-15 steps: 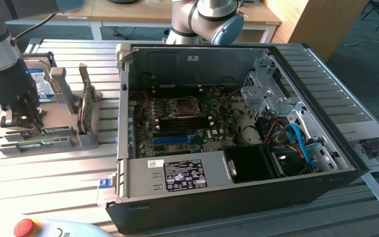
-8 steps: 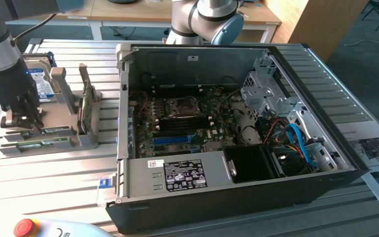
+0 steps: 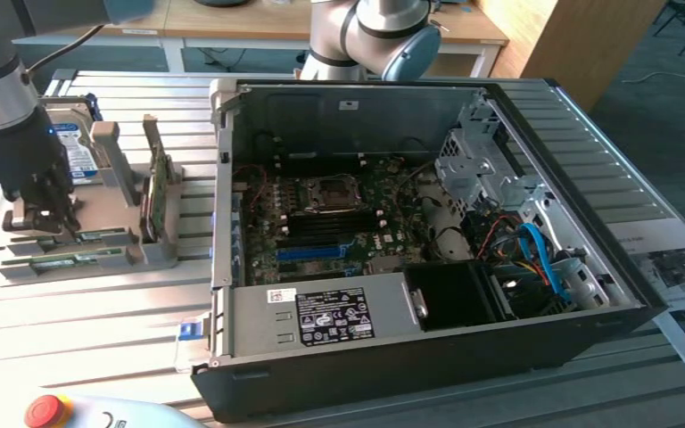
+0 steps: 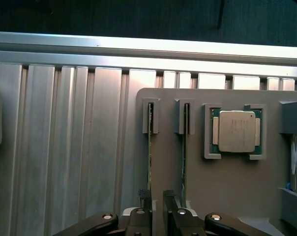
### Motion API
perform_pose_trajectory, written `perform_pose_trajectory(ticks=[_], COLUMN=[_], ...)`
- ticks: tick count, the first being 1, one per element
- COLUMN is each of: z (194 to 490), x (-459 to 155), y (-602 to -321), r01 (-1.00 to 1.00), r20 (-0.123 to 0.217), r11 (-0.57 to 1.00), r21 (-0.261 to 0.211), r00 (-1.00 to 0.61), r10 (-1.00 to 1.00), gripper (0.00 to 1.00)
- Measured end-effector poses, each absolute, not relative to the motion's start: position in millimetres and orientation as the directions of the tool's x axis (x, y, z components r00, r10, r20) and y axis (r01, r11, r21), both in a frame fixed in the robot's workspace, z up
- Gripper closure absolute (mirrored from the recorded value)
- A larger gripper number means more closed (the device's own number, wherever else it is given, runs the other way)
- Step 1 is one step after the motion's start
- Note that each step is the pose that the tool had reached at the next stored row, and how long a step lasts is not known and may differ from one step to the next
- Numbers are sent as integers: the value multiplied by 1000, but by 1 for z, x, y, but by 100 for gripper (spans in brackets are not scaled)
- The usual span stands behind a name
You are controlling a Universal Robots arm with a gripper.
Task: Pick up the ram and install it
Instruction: 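Pick up the ram and move it above insertion slot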
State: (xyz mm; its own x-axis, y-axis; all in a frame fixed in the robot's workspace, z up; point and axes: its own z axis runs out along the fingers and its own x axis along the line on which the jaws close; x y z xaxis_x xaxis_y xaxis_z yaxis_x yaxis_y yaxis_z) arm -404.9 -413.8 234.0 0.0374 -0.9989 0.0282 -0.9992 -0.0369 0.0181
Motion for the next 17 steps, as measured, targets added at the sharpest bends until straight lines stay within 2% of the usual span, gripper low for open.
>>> perform_pose_trajectory(ticks=[17], z=[231], x=[-402], y=[-415], r01=[-999], r20=[28], r11=[-37], r21=[18], r00=[37], r10=[-999], gripper=[76])
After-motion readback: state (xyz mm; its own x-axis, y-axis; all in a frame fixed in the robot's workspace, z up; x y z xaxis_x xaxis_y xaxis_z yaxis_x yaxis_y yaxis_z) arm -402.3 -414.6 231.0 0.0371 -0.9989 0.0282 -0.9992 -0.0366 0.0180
